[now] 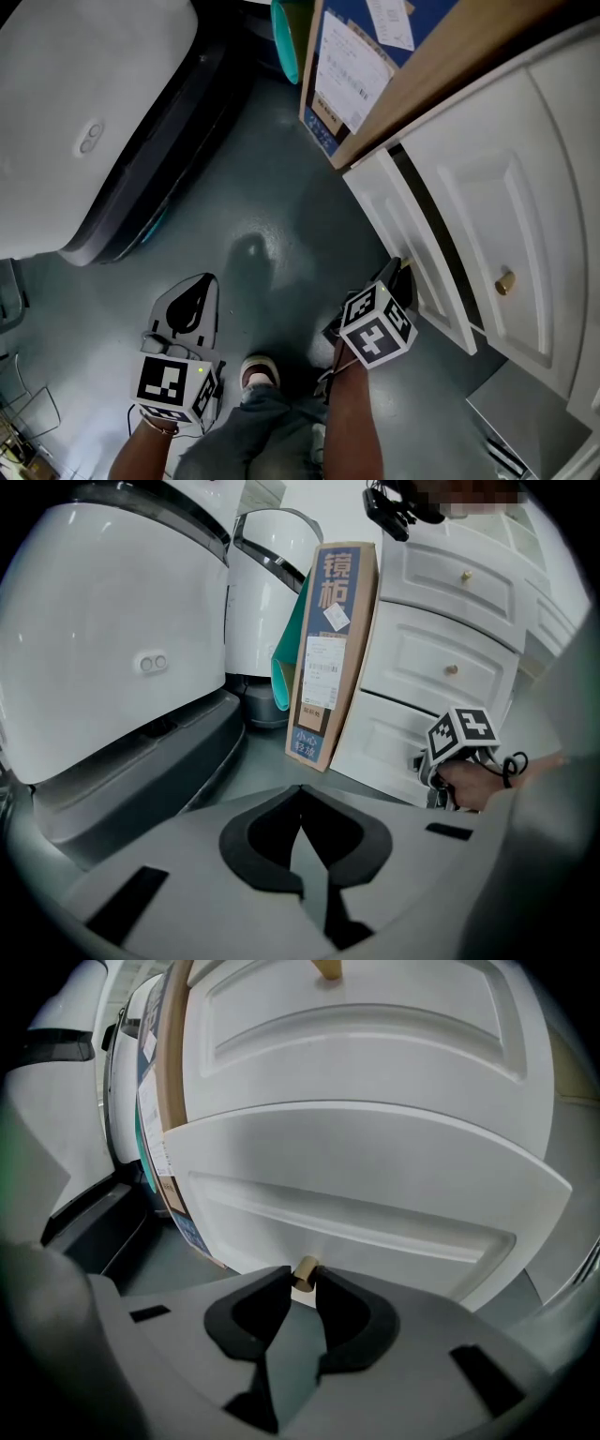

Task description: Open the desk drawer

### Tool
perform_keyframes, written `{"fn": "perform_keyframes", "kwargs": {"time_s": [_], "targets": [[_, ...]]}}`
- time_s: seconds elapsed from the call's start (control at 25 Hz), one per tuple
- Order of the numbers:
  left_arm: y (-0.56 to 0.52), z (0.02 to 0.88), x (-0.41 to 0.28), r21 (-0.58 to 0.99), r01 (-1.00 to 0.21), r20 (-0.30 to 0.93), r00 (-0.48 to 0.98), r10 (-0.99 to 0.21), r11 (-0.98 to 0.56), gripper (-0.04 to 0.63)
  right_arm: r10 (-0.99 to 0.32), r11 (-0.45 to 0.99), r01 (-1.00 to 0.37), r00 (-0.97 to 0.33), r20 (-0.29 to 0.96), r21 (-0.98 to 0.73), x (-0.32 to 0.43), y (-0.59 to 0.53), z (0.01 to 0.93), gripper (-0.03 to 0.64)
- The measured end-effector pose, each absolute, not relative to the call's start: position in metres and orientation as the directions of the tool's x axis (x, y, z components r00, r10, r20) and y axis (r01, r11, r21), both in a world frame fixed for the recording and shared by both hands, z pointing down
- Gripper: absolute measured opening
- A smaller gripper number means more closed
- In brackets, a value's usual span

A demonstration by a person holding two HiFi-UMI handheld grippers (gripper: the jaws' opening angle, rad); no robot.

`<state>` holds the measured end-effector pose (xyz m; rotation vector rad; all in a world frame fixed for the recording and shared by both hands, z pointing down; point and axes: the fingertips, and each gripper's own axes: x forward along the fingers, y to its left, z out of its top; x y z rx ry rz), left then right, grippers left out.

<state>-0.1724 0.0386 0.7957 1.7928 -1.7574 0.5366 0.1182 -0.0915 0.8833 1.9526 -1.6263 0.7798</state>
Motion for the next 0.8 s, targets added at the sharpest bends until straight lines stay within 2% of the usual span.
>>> {"fn": "perform_keyframes", "kwargs": {"time_s": [0.8], "targets": [[0.09, 0.779, -0.194, 0.125, -0.983, 0.655, -0.018, -0.755, 0.132, 0.017, -0.697, -0.14, -0.99, 0.098, 0.711, -0.001, 0.087, -0.04, 0.884, 0.091]]}}
